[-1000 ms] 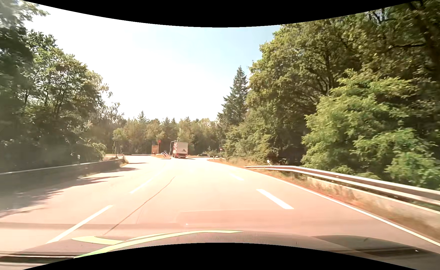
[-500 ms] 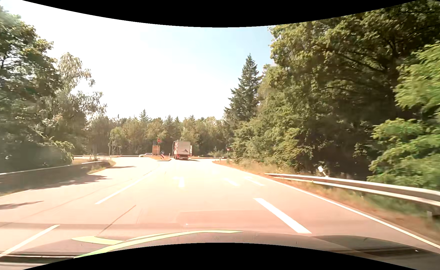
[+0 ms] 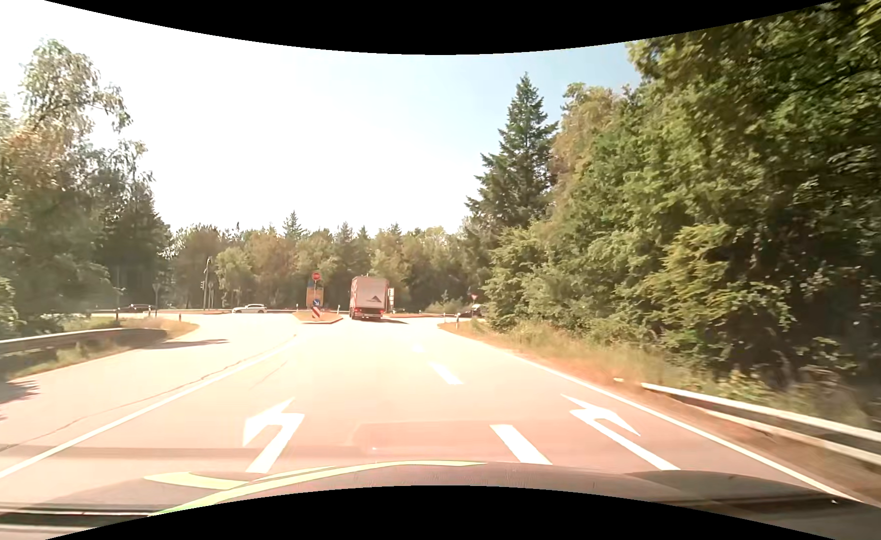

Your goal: Follow the waypoints while adhering to traffic rules and regulations

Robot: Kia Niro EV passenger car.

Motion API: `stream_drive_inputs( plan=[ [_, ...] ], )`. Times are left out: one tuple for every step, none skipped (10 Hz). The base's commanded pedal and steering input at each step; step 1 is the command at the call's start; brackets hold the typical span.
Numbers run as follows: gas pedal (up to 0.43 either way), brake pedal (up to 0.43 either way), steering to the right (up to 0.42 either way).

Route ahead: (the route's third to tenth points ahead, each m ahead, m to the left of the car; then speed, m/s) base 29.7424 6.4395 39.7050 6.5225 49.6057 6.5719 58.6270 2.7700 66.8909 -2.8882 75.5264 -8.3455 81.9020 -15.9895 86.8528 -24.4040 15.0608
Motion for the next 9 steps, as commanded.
stream_drive_inputs(
  plan=[
    [0.000, 0.000, -0.022],
    [0.000, 0.000, -0.022],
    [0.000, 0.000, -0.022],
    [0.000, 0.000, -0.023],
    [0.000, 0.000, -0.022],
    [0.000, 0.000, -0.022],
    [0.000, 0.000, -0.022],
    [0.000, 0.000, -0.020],
    [0.000, 0.000, -0.018]
  ],
)
